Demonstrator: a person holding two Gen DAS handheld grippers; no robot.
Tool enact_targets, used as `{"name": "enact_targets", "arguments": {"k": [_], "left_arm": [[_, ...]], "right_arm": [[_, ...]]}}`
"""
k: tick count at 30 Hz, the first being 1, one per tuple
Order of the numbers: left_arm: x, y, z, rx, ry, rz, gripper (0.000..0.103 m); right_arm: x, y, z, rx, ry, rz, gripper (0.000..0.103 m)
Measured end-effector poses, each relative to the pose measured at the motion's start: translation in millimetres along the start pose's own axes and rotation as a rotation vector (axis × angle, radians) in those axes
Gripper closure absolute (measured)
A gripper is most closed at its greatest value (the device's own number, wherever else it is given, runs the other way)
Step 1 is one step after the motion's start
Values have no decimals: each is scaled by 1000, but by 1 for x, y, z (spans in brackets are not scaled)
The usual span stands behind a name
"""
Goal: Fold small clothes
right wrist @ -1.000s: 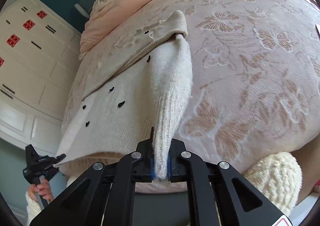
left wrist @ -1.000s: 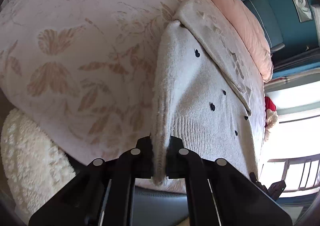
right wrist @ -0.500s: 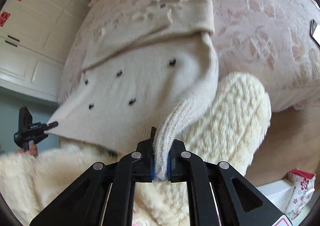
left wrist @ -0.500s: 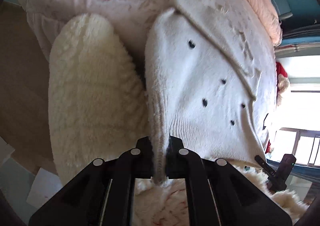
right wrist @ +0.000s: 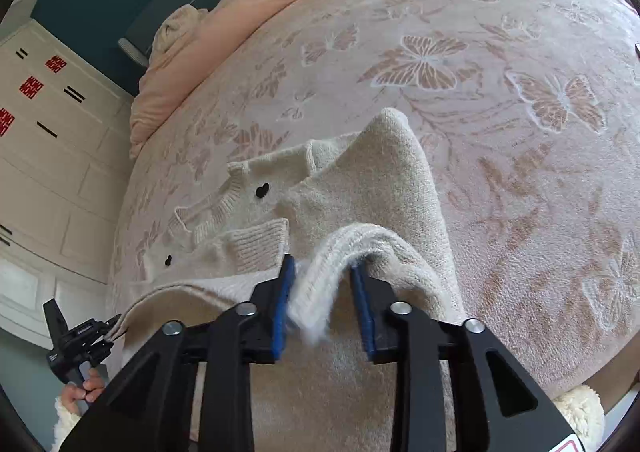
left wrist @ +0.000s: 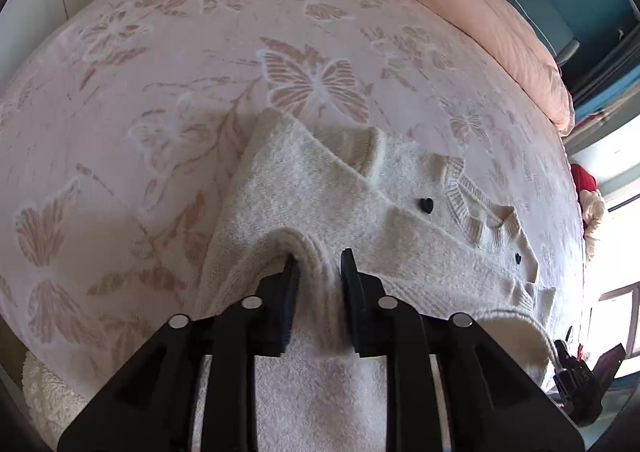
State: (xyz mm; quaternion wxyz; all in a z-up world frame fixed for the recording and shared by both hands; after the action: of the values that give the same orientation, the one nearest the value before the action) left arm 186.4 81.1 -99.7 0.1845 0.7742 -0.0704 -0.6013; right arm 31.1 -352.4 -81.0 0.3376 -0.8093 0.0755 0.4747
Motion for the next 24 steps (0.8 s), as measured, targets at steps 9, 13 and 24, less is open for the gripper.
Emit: {"name": "enact_targets", "arguments": {"k": [9, 13, 24], "left_arm": [[-22, 0, 15, 171, 115, -48, 16], [16, 14, 7, 176, 39, -58, 16], [-28, 20, -3, 120, 52, 16, 95]], "right_arm": [[7, 16, -6, -86, 17, 131, 32], [41, 18, -13, -53, -45, 135, 32], [-33, -27, -15, -120, 103, 18, 97]]}}
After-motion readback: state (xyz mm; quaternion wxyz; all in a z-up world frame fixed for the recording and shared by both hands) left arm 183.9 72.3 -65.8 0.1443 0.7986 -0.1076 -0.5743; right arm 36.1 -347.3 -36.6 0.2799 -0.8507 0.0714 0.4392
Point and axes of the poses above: each gripper's, at about its wrist camera, not at the fingertips, and x roughly the way its jaws point, y to its right, z to its underside, the point moved 2 cm from there along x, roughly the way its jaws point, and after that the axes turned 7 degrees about -y, right-handed, at the moved point
